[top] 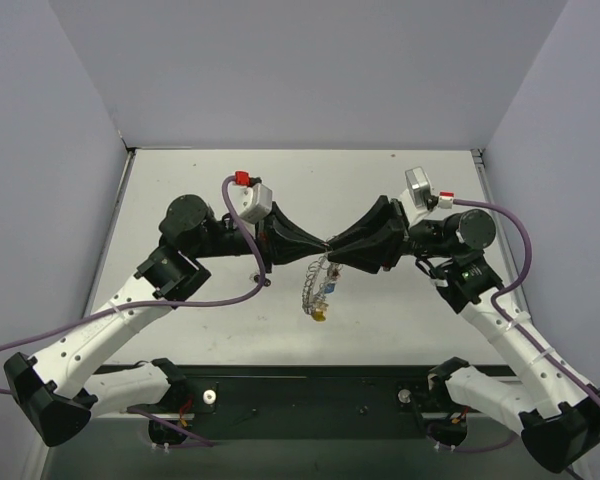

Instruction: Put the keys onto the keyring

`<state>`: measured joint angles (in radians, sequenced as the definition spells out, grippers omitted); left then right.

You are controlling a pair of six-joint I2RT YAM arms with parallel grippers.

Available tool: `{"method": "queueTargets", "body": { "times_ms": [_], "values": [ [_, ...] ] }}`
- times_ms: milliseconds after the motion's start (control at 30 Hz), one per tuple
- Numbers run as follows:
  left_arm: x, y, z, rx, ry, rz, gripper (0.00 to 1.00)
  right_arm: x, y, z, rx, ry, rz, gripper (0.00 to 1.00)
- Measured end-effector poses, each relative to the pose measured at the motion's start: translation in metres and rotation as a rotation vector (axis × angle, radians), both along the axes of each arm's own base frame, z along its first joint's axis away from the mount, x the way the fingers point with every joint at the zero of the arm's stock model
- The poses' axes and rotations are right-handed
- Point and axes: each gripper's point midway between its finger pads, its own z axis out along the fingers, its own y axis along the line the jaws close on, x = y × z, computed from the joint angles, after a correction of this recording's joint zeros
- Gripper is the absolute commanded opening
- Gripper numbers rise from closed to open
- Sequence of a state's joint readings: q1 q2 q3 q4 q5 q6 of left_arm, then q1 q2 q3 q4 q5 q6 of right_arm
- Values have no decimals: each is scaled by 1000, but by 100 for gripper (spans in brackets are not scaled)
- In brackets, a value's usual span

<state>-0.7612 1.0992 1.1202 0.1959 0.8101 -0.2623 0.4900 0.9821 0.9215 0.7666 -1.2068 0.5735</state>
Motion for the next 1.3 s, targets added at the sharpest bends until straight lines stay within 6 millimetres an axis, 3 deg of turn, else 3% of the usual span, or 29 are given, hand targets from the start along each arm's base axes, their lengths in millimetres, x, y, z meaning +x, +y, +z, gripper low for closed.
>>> {"method": "queueTargets", "body": {
  "times_ms": [33,200,233,367,667,733,833,1133,1300],
  "values": [
    [3,0,-1,3,-3,19,0,0,-1,-1,-2,4,-7,44],
    [15,2,-11,36,0,97,0,3,-9,0,15,-36,-118,57],
    [16,3,-14,43,-1,118,0,4,-13,1,19,-47,-145,73],
    [22,11,-27,77,-40,224,0,8,-22,2,25,-77,-223,79],
    [-2,15,-44,147,-292,310,0,25,-24,-17,-34,-41,-282,81],
    [-5,14,-50,176,-338,326,0,28,-23,-22,-50,-26,-287,97],
    [-4,15,-65,234,-379,363,0,33,-21,-30,-72,-2,-289,100],
    [32,33,-110,427,-296,528,0,72,-19,-59,-132,119,-418,100],
    [77,74,-123,445,-124,684,0,104,-26,-77,-148,195,-558,100]
  ]
}}
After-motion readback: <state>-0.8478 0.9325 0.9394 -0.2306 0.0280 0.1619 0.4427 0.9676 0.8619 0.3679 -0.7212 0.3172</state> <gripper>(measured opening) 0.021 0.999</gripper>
